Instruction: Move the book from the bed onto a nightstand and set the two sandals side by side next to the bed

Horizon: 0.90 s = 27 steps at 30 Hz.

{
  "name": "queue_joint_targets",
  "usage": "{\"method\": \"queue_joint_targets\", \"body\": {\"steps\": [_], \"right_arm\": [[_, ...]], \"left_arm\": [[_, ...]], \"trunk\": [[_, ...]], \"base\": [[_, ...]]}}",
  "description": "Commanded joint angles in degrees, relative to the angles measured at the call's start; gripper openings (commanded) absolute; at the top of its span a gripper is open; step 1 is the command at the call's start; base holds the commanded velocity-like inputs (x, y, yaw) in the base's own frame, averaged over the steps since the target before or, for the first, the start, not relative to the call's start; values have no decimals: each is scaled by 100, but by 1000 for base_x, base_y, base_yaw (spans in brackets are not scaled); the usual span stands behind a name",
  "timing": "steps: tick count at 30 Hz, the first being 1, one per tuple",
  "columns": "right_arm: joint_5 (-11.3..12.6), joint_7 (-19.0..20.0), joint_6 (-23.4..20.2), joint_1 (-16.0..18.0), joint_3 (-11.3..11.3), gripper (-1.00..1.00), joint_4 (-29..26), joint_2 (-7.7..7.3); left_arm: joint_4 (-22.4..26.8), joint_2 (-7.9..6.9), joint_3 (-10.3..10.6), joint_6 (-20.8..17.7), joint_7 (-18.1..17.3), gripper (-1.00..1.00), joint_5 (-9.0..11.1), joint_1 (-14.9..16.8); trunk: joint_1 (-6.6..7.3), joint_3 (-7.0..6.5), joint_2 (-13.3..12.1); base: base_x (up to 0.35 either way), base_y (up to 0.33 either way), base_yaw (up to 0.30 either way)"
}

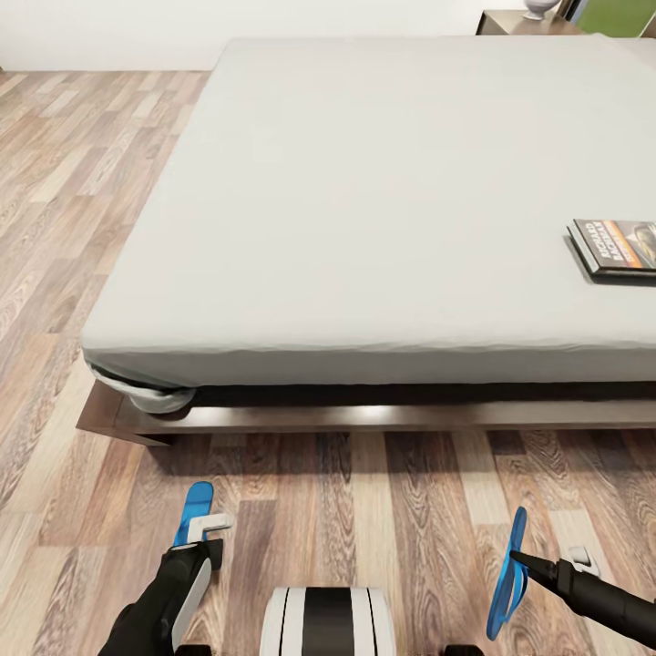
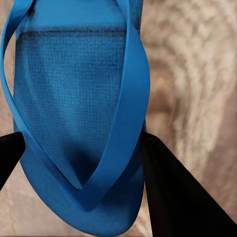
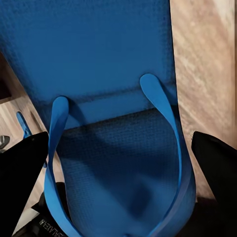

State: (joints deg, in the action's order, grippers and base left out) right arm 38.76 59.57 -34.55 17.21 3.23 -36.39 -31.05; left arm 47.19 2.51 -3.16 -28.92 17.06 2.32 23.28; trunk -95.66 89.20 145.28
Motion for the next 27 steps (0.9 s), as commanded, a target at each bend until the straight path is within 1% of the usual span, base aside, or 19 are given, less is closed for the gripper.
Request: {"method": "queue_joint_targets", "body": {"steps": [1, 11, 13, 27], "right_arm": [[36, 2, -44, 2, 2, -100, 0, -1], [36, 2, -43, 2, 1, -100, 0, -1], [36, 2, -45, 2, 2, -100, 0, -2], [36, 7, -43, 2, 2, -100, -5, -4]], "left_arm": [[9, 4, -9, -26, 23, -100, 14, 1], [15, 4, -9, -26, 25, -100, 14, 1], [13, 4, -9, -26, 25, -100, 14, 1], [18, 5, -8, -26, 25, -100, 14, 1]], "trunk": [[1, 4, 2], [1, 4, 2], [-4, 48, 4], [-4, 48, 4]], "base": [[0, 0, 0], [0, 0, 0], [0, 0, 0], [0, 0, 0]]}}
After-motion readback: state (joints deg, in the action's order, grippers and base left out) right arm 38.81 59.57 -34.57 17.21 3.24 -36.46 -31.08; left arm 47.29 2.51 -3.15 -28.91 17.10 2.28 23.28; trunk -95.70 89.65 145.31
